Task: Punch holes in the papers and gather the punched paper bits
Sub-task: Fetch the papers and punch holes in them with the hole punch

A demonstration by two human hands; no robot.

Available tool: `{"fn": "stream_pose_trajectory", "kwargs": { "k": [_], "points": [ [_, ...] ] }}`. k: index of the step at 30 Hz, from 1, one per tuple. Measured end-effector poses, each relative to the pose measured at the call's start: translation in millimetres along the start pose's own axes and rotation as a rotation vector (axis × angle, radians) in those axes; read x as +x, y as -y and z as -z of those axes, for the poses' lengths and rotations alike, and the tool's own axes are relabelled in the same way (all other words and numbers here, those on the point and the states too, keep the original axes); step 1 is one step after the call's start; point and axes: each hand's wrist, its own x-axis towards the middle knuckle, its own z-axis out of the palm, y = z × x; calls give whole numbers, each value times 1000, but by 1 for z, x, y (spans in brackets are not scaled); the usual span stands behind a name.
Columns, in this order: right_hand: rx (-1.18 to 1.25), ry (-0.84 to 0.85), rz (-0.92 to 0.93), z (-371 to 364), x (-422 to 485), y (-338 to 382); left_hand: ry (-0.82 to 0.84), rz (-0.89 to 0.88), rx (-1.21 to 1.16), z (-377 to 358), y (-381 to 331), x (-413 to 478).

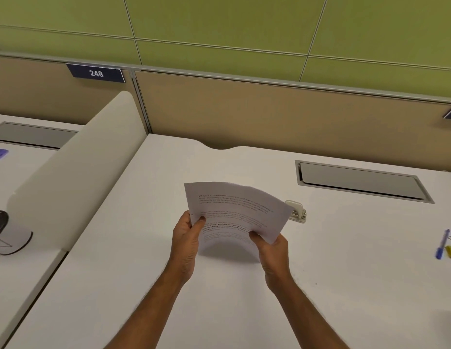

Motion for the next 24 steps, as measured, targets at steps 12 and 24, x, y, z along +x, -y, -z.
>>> {"fn": "stream_pose_trajectory", "kwargs": {
  "k": [12, 24],
  "points": [
    [-110, 9, 5, -6, 4, 4, -48, 56, 142, -1, 1, 9],
    [-145, 25, 5, -18, 22, 14, -19, 192, 114, 22, -25, 45]
  ]
}}
